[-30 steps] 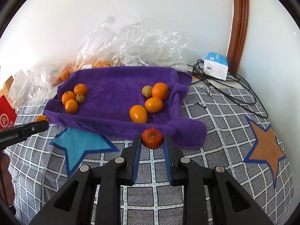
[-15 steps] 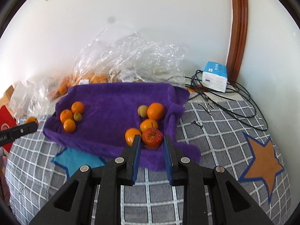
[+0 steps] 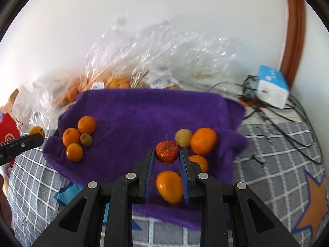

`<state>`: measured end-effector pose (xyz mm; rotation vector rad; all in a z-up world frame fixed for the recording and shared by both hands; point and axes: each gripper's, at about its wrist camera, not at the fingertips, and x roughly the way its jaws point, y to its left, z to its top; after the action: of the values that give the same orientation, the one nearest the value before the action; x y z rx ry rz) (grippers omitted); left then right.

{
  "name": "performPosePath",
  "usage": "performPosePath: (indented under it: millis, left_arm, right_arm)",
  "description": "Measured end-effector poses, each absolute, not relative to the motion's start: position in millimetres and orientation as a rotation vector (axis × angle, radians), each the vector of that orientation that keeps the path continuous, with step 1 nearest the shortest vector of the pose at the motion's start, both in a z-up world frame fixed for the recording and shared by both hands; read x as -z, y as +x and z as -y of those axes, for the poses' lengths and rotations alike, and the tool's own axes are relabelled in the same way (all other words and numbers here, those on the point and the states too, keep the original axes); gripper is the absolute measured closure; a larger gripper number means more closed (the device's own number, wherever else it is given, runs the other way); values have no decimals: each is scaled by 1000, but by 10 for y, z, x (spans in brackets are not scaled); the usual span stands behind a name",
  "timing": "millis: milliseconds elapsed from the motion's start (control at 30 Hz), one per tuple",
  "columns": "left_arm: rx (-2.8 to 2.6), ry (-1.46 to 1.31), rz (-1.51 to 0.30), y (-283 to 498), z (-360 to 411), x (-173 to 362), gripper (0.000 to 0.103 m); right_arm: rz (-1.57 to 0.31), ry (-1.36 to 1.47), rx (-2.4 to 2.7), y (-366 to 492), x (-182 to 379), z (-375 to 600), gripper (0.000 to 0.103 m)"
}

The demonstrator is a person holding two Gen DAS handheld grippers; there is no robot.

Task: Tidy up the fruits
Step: 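Lift and carry the red apple and orange over the purple towel, then open both tools to drop the apple and orange onto the towel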

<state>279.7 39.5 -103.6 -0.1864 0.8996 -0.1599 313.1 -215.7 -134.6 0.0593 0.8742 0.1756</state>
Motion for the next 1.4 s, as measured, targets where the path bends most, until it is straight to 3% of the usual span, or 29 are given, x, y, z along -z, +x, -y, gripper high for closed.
performPosePath:
  millis: [400, 633, 1400]
  left_arm:
    - [204, -187, -945, 3050, -254, 1209, 72]
    - [242, -155, -963, 3130, 12, 1252, 72]
    - [195, -16, -1015, 3219, 413, 1477, 72]
  right_arm:
    - [-946, 22, -179, 3389, 1624, 2065, 78]
    - [-878, -5, -165, 3193, 1386, 2181, 52]
    - [-911, 19, -72, 2954, 1416, 2482, 51]
